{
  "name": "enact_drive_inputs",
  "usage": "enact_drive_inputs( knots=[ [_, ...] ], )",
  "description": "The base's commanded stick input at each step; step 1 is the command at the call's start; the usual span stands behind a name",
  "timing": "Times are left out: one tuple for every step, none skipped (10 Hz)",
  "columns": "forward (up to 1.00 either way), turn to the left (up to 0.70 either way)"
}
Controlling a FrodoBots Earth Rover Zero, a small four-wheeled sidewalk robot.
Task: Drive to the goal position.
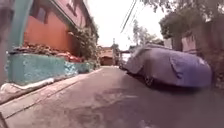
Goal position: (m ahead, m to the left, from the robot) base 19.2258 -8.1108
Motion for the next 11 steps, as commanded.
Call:
enact_drive_inputs(
  knots=[
    [1.0,0.0],
    [1.0,0.0],
    [1.0,0.0],
    [1.0,0.0],
    [1.0,0.0],
    [1.0,0.0],
    [1.0,0.0],
    [1.0,0.0],
    [1.0,0.0],
    [1.0,0.0],
    [1.0,0.0]
  ],
)
